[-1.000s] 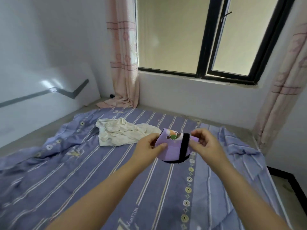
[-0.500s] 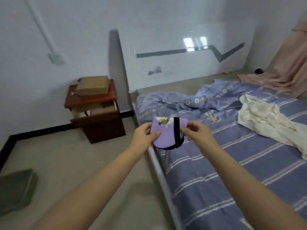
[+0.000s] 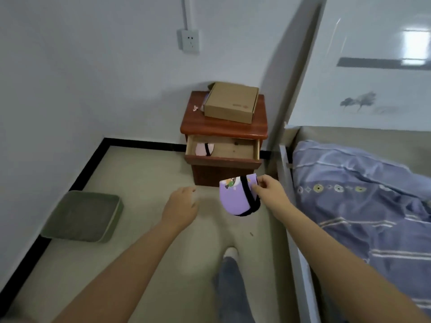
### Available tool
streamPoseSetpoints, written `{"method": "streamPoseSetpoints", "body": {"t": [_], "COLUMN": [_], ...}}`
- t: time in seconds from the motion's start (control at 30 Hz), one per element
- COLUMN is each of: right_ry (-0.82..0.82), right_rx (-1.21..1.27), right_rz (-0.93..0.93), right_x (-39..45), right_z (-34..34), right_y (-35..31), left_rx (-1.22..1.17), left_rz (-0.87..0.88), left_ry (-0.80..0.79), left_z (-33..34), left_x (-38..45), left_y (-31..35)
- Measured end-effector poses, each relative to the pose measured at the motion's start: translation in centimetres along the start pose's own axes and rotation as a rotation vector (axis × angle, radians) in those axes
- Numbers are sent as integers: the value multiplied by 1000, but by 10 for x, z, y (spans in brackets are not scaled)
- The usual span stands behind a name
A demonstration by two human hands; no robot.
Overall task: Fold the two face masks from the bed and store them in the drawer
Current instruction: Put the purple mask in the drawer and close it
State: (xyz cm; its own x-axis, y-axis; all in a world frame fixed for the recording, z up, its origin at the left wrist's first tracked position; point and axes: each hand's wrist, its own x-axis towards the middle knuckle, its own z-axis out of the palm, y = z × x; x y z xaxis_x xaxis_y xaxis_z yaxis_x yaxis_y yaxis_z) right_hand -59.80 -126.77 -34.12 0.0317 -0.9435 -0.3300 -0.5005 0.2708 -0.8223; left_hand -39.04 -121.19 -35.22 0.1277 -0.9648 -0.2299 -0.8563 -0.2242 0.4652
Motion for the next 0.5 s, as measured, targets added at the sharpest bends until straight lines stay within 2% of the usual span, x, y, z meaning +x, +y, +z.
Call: {"method": "streamPoseSetpoints", "body": {"t": [0.27, 0.5], "right_ry": [82, 148], "right_rx": [298, 427], "right_rz": [355, 541], "right_x": [269, 410], "right_z": [62, 116], "right_y": [28, 75], "left_rx": [277, 523], "left_rz": [32, 171], "left_ry": [-25, -99], "left_z": [34, 97], "left_x": [239, 363], "left_y": [-41, -75]}}
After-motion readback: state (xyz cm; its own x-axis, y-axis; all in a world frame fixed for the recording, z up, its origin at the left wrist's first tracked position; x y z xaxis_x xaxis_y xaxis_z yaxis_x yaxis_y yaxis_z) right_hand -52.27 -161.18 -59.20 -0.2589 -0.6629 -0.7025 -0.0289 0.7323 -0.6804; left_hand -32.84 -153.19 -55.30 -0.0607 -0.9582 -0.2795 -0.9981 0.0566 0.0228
